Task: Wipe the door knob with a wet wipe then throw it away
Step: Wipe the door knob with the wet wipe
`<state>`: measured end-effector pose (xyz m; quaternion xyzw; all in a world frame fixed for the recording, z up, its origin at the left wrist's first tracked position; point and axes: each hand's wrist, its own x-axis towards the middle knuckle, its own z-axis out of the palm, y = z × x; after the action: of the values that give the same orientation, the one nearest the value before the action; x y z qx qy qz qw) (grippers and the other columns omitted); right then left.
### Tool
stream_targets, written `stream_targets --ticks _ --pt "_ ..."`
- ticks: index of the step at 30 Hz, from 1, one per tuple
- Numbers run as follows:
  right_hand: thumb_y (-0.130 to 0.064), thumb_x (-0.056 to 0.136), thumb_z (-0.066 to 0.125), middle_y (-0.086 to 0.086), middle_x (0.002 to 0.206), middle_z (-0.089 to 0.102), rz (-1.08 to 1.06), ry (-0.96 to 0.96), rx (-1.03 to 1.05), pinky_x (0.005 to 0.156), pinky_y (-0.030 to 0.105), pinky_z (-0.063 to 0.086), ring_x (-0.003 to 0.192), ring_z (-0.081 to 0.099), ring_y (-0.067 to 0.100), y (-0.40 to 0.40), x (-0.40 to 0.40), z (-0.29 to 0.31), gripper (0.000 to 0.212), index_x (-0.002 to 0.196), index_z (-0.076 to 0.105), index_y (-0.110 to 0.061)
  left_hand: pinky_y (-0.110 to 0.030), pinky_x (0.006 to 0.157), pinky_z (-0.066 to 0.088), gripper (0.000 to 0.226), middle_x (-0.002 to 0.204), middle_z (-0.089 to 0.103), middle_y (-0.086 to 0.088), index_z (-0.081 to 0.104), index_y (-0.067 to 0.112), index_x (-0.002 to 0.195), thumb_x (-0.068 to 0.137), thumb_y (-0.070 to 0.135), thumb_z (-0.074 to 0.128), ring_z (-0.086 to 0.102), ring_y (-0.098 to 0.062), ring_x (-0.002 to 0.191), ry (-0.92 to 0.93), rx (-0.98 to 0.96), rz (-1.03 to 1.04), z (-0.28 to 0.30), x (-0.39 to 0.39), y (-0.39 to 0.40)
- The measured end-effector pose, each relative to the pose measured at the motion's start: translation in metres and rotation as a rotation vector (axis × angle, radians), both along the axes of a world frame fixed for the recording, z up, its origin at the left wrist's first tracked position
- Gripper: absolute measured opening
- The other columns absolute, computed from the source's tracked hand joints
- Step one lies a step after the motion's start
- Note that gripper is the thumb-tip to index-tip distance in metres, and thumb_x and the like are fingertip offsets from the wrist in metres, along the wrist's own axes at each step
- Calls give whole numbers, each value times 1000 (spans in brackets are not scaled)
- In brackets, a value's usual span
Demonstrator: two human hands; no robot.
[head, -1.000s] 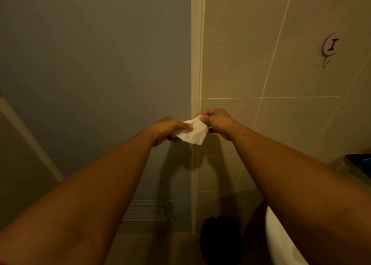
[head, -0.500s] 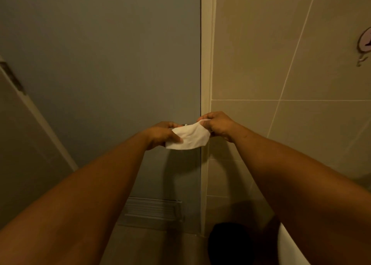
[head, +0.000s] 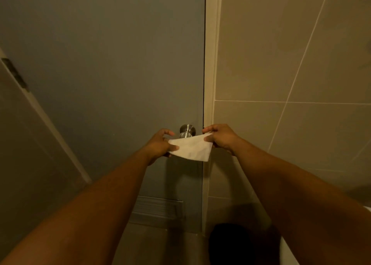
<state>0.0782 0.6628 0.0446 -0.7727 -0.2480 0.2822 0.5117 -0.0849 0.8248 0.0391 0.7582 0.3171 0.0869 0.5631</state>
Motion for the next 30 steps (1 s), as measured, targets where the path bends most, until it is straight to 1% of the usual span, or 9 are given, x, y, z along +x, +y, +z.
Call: stream_targets --ticks 3,5,7,10,13,18,25,27,30 --pt "4 85 64 9 111 61 -78 -18 32 81 37 59 103 62 29 6 0 -12 24 105 69 -7 -36 70 55 28 108 57 -11 56 23 83 82 -3 67 60 -31 100 -80 32 58 -12 3 2" --pt "4 84 65 9 104 63 -145 -57 64 76 37 60 98 64 29 13 1 -15 17 93 67 -11 -31 66 52 24 106 61 -10 66 16 75 83 -7 63 59 -30 98 -93 53 49 -12 8 4" --pt "2 83 67 5 94 62 -200 -110 87 73 36 59 93 64 27 20 4 -18 18 82 63 -15 -30 71 53 21 110 63 -9 76 10 88 85 -6 62 60 -27 99 -85 54 55 -11 12 6" --pt "2 81 69 2 85 64 -247 -186 117 82 39 56 88 62 23 32 10 -19 19 74 66 -16 -28 81 53 27 123 60 -8 74 9 108 88 -4 60 59 -24 105 -102 66 97 -9 22 14" --pt "1 84 67 12 97 73 -276 -221 134 95 32 51 94 65 24 43 13 -21 13 88 78 -5 -28 88 52 30 131 58 -10 72 8 114 90 -4 58 58 -26 109 -119 139 105 -11 32 21" --pt "-1 92 58 14 118 69 -354 -219 58 99 31 47 111 63 29 56 10 -37 21 103 75 -4 -39 106 46 32 133 58 -14 67 3 119 91 -5 56 56 -32 122 -113 171 113 -25 49 26" --pt "-10 93 59 17 115 69 -320 -205 25 90 33 51 107 64 32 63 1 -63 24 111 72 -2 -25 87 43 35 122 65 -10 62 5 127 93 4 57 60 -22 111 -73 191 43 -41 50 32" --pt "-19 92 60 15 110 71 -282 -288 -29 89 35 53 103 65 29 68 -2 -67 26 110 73 -5 -27 90 46 34 122 66 -11 63 6 126 93 8 58 62 -25 113 -67 198 14 -46 51 37" --pt "-30 89 63 6 119 54 -364 -404 -120 99 34 44 109 49 19 72 -8 -70 30 116 70 -17 -37 97 51 33 118 68 -12 65 7 122 89 11 63 64 -29 108 -68 217 -4 -47 51 46"
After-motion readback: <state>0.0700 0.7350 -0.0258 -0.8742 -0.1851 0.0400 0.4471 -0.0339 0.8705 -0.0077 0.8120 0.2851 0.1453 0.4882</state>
